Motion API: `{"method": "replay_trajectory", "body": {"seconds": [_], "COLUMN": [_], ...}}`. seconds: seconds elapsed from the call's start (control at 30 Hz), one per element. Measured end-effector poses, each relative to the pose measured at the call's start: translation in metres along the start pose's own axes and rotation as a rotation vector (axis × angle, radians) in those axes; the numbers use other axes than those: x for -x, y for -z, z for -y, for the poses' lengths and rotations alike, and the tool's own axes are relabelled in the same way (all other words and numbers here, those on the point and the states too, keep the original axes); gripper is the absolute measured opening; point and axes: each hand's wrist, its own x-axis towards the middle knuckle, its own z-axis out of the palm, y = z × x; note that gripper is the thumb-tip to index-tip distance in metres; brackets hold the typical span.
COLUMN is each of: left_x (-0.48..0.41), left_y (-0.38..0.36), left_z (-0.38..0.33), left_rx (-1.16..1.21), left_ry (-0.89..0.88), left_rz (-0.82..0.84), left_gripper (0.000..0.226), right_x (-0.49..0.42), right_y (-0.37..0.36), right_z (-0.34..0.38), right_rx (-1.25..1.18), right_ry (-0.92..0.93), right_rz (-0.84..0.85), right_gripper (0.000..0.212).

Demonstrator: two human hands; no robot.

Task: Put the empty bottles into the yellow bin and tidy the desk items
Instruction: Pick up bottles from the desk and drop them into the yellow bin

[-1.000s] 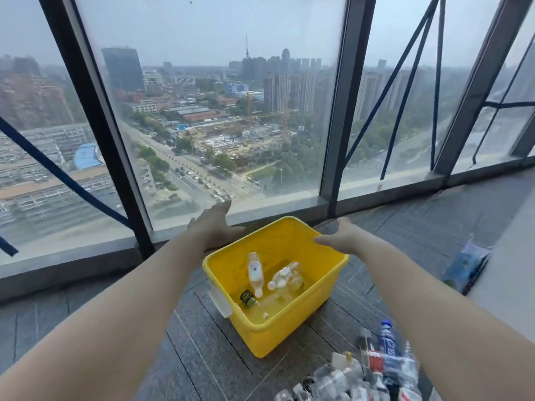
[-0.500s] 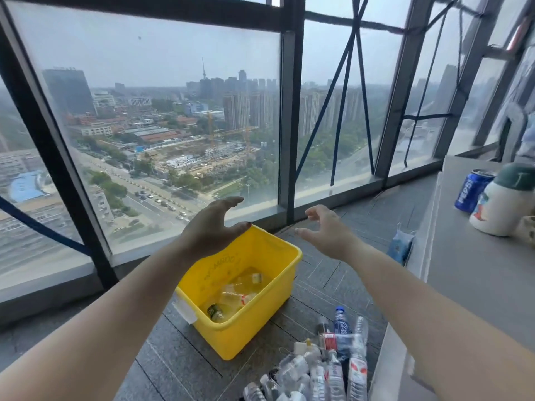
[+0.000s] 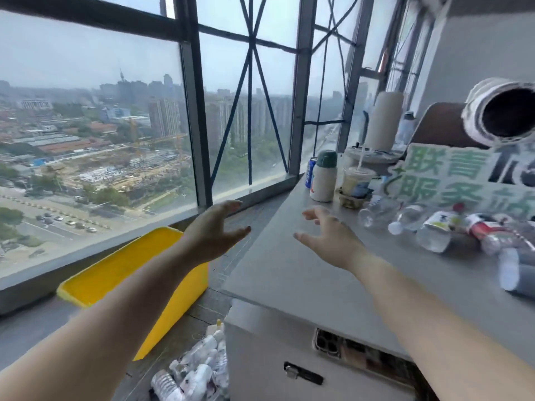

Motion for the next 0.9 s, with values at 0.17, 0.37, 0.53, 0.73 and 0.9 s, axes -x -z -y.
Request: {"method": "replay_trajectory", "body": {"seconds": [0.17, 0.37, 0.53, 0.73, 0.9], "left_x": [0.001, -0.001, -0.025, -0.085, -0.138], "left_y": [-0.066, -0.127, -0.159, -0.193, -0.229], "left_z": [-0.074, -0.13, -0.147, -0.142, -0.133], "left_rx": [0.034, 0.077, 0.121, 0.093, 0.132], "left_ry": [-0.091, -0.135, -0.109, -0.059, -0.029], "left_rz": [0.028, 0.087, 0.069, 0.063, 0.081], "left_gripper": [0.057, 0.057, 0.056, 0.061, 0.073], "right_x": [0.064, 0.12, 0.115, 0.063, 0.009], "right_y": [0.066, 0.117, 0.129, 0.115, 0.091], "right_z": [-0.068, -0.132, -0.168, -0.201, -0.222], "right_rx": [0.047, 0.139, 0.189, 0.316, 0.457], "right_ry": [-0.123, -0.269, -0.324, -0.308, -0.181], "right_rz": [-0.088, -0.126, -0.168, -0.129, -0.157], "right_gripper": [0.051, 0.053, 0.053, 0.057, 0.058]}}
